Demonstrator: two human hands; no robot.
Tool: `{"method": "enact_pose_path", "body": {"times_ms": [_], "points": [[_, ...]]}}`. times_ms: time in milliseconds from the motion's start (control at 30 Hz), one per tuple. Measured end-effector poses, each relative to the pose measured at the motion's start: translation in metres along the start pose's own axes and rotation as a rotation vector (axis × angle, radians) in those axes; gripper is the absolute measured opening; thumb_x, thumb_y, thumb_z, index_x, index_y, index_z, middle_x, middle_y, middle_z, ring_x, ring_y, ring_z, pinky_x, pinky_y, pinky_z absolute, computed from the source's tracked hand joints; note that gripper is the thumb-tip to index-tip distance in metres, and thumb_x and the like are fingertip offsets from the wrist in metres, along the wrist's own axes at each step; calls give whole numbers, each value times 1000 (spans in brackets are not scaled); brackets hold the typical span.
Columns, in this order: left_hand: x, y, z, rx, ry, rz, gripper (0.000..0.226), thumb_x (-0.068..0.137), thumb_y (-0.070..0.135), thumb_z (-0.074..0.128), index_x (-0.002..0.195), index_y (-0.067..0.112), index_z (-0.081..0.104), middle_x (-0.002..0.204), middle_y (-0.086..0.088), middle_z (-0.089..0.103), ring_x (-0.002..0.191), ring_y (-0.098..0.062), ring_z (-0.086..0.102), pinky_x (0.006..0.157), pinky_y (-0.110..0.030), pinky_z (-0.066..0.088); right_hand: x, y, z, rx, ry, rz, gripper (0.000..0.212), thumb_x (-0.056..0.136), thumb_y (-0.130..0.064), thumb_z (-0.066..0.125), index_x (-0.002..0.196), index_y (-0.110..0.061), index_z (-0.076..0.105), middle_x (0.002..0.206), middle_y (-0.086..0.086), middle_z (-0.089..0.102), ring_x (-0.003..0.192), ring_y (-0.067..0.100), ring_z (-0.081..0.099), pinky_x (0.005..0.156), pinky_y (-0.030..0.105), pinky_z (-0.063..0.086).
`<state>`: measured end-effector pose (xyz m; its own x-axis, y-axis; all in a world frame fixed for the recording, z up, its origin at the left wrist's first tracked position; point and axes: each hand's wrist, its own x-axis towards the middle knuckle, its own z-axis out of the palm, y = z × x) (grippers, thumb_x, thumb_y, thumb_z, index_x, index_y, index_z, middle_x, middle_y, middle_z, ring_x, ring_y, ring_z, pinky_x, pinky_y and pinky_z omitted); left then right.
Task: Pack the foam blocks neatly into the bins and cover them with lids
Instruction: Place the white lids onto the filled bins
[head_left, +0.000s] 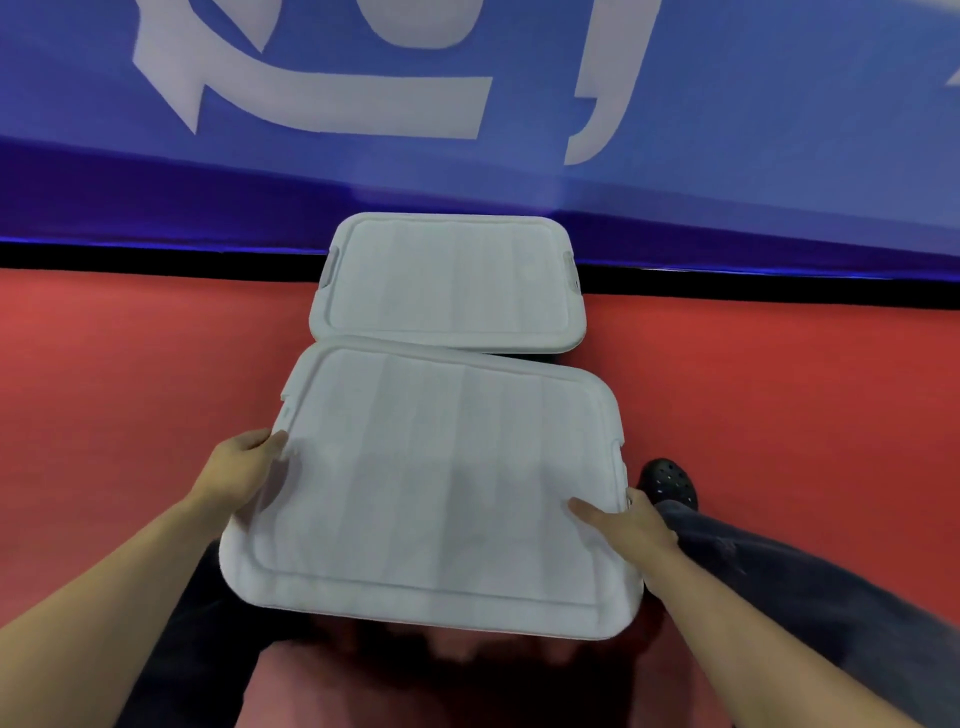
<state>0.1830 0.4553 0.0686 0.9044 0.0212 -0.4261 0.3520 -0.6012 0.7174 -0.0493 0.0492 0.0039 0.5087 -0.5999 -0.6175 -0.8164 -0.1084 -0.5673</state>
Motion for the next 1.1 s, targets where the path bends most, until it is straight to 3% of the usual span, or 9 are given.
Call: {"method": "enact_pose_path", "body": {"times_ms": [100, 200, 267, 500, 633, 733, 867, 933, 1100], "points": [[-2, -12, 4, -26, -16, -19, 5, 100, 23, 58, 99, 20, 62, 101, -5, 60, 96, -25, 56, 87, -37, 41, 3, 5, 3, -17, 11, -21, 104, 37, -97, 70, 120, -36, 58, 111, -10, 68, 109, 22, 63, 105, 45, 45], [0, -20, 10, -19, -38, -28, 36, 100, 23, 58, 135, 15, 58, 136, -4, 57, 120, -29, 55, 104, -40, 41, 5, 9, 2, -43, 24, -13, 112, 40, -95, 69, 132, -33, 51, 120, -5, 64, 117, 25, 57, 108, 46, 42], [1, -22, 14, 11, -57, -17, 48, 100, 21, 58, 146, 13, 50, 145, -9, 52, 124, -28, 53, 103, -35, 38, 6, 12, 5, -26, 22, -6, 122, 34, -99, 67, 136, -33, 47, 124, -3, 61, 119, 26, 55, 109, 45, 42], [5, -26, 19, 16, -53, -55, 53, 97, 17, 61, 148, 16, 48, 145, -12, 53, 127, -32, 53, 107, -39, 38, -1, 14, 12, -100, 55, -25, 115, 48, -91, 65, 144, -31, 41, 132, 2, 56, 126, 30, 46, 104, 38, 31], [4, -30, 17, 55, -42, -77, 58, 97, 17, 60, 152, 17, 41, 146, -13, 51, 130, -34, 51, 113, -48, 38, -7, 5, 18, -123, 51, -60, 94, 65, -80, 68, 142, -32, 42, 135, 6, 53, 128, 31, 42, 109, 41, 30], [3, -31, 19, 128, -90, -83, 68, 96, 11, 59, 157, 16, 30, 156, -13, 40, 141, -33, 40, 120, -46, 29, -11, 2, 20, -153, 57, -55, 83, 73, -76, 65, 139, -31, 44, 135, 7, 53, 128, 34, 44, 110, 43, 32], [8, -39, 22, 213, -151, -75, 78, 92, -3, 50, 160, 19, 20, 163, -10, 29, 149, -31, 29, 123, -45, 21, -3, 16, 21, -75, -32, -26, 107, 52, -81, 68, 145, -38, 35, 133, 6, 55, 117, 30, 58, 101, 49, 51], [7, -38, 22, 211, -125, -80, 75, 93, -2, 52, 159, 19, 24, 159, -12, 35, 145, -32, 34, 121, -45, 25, -3, 19, 21, -72, -45, -28, 120, 51, -75, 73, 154, -37, 25, 139, 7, 50, 122, 30, 56, 104, 50, 50], [10, -47, 19, 79, 30, -203, 70, 90, 13, 74, 150, 1, 39, 145, -19, 51, 128, -40, 51, 106, -46, 41, -10, 11, 15, 71, -53, -33, 106, 66, -38, 93, 154, -31, 34, 133, -3, 56, 122, 24, 56, 107, 46, 47]]}}
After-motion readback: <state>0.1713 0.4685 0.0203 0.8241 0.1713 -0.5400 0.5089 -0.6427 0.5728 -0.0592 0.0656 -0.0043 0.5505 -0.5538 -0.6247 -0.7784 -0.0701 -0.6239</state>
